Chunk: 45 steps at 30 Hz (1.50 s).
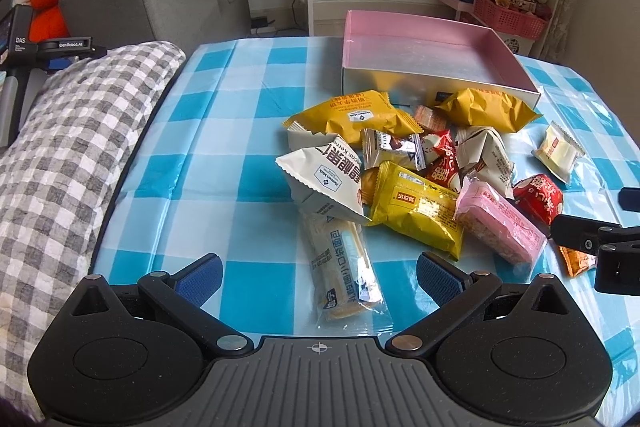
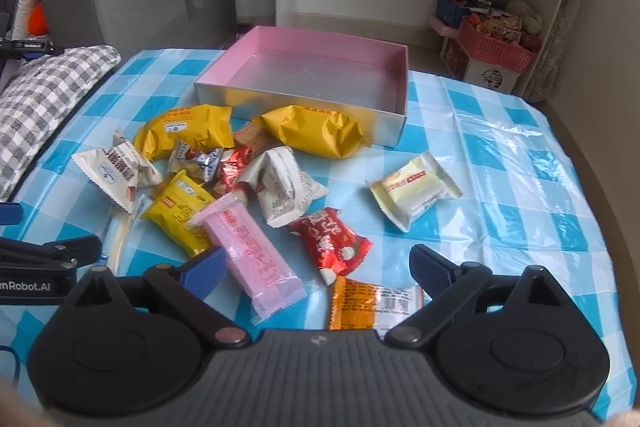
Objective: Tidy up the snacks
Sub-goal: 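Grasp the white-blue stick bar with left gripper while right gripper grasps the pink bar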
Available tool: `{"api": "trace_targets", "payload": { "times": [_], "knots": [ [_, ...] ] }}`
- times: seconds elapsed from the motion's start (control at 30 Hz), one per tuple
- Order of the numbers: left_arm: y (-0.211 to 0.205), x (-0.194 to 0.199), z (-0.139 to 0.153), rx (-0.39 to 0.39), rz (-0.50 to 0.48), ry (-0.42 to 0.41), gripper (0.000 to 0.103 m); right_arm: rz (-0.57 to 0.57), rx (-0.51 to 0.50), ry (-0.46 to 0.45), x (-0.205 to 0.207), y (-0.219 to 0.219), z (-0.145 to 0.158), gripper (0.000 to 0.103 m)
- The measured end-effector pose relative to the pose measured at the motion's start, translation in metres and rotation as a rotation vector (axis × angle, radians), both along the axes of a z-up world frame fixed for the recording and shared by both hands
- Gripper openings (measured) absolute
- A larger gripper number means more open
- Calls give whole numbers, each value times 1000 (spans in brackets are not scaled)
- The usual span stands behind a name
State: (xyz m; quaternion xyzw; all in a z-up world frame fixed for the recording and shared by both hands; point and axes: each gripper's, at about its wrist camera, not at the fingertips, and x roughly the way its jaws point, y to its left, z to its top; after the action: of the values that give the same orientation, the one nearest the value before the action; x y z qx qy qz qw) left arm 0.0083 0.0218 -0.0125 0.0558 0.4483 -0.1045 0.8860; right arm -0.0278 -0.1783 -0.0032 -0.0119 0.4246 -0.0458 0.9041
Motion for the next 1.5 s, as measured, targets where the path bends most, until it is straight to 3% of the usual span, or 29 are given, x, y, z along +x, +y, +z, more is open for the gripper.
{"api": "trace_targets", "payload": {
  "times": [0.1,0.17,0.33,0.5,0.57,0.8,1.0,1.13,1.17,1.5],
  "knots": [
    [13,6,-7,-78,-22,17,100,70,134,6,2,-2,-3,89],
    [21,11,-13,-120,-38,23,92,125,184,12,5,1,-7,84],
    [32,21,-26,-186,-63,56,76,232,189,30,12,14,-21,71],
    [30,30,-41,-235,-98,131,59,259,178,56,25,14,-34,64],
    [28,33,-46,-239,-100,152,52,255,178,53,29,12,-37,65],
    [22,38,-50,-210,-104,147,46,218,161,79,39,5,-48,57],
    [7,36,-49,-110,-120,125,41,207,120,99,41,5,-57,45],
    [7,32,-48,-39,-126,100,20,184,87,111,41,8,-56,33],
    [8,32,-47,-35,-131,101,19,176,89,117,41,9,-56,32],
    [24,22,-30,-136,-137,141,16,158,133,129,35,12,-39,29]
  ]
}}
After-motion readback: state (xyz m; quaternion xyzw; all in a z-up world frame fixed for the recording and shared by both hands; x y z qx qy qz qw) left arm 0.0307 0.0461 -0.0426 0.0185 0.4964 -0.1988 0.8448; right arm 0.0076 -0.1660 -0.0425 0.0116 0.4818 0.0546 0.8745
